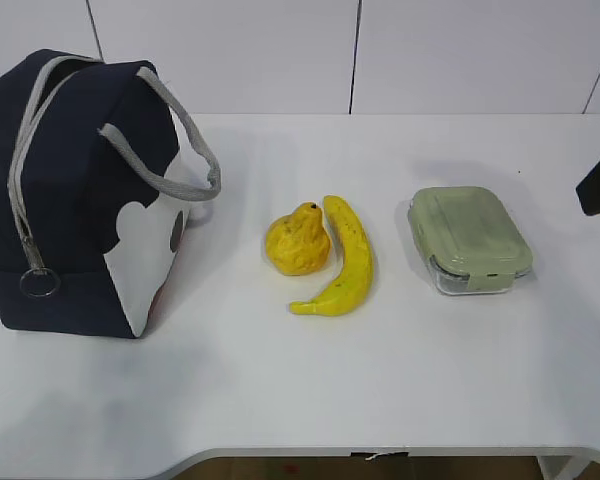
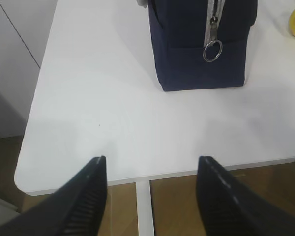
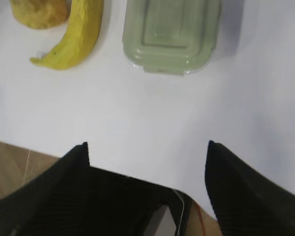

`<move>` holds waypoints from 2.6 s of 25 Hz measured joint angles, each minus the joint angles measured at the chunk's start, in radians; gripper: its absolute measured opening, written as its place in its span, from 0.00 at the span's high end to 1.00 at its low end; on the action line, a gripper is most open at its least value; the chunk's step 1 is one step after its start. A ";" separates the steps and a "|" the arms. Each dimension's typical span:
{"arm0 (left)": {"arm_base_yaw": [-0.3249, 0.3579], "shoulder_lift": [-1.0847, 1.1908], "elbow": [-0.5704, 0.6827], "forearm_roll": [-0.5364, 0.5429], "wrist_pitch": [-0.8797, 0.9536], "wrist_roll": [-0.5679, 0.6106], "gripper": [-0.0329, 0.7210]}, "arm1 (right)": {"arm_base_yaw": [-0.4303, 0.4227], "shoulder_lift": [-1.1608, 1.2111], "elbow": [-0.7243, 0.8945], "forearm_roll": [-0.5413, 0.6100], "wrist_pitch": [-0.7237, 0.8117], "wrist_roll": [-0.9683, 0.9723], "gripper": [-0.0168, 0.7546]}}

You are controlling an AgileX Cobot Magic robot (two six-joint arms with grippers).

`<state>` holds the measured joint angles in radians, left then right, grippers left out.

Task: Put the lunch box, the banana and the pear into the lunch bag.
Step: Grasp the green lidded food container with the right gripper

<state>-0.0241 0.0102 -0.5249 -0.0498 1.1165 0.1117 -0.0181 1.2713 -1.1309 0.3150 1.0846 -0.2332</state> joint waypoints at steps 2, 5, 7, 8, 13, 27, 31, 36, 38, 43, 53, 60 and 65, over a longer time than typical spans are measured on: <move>0.000 0.000 0.000 0.000 0.000 0.000 0.39 | 0.000 0.028 -0.024 0.002 0.062 -0.018 0.23; 0.000 0.000 0.000 0.000 0.000 0.000 0.39 | 0.000 0.053 -0.059 0.002 0.099 -0.029 0.23; 0.000 0.000 0.000 0.000 0.000 0.000 0.39 | 0.000 0.069 -0.085 0.004 0.121 -0.044 0.23; 0.000 0.000 0.000 0.000 0.000 0.000 0.40 | 0.000 0.077 -0.093 0.004 0.133 -0.055 0.23; 0.000 0.000 0.000 0.000 0.000 0.000 0.43 | 0.000 0.120 -0.112 0.004 0.144 -0.097 0.23; 0.000 0.000 0.000 0.000 0.000 0.000 0.52 | -0.153 0.273 -0.116 0.305 0.146 -0.314 0.34; 0.000 0.000 0.000 0.000 0.000 0.000 0.53 | -0.269 0.300 -0.116 0.420 0.139 -0.421 0.34; 0.000 0.000 0.000 0.000 0.000 0.000 0.54 | -0.314 0.354 -0.116 0.459 0.132 -0.486 0.34; 0.000 0.000 0.000 0.000 0.000 0.000 0.55 | -0.314 0.390 -0.116 0.476 0.132 -0.492 0.34; 0.000 0.000 0.000 0.000 0.000 -0.002 0.55 | -0.314 0.493 -0.123 0.530 0.127 -0.496 0.34; 0.000 0.000 0.000 0.000 0.000 -0.002 0.55 | -0.314 0.574 -0.201 0.529 0.120 -0.502 0.34; 0.000 0.000 0.000 0.000 0.000 -0.002 0.55 | -0.314 0.574 -0.203 0.531 0.120 -0.504 0.34; 0.000 0.000 0.000 0.000 0.000 -0.002 0.55 | -0.314 0.576 -0.203 0.548 0.120 -0.504 0.34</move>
<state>-0.0241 0.0102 -0.5249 -0.0498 1.1165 0.1098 -0.3320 1.8468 -1.3342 0.8628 1.2044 -0.7372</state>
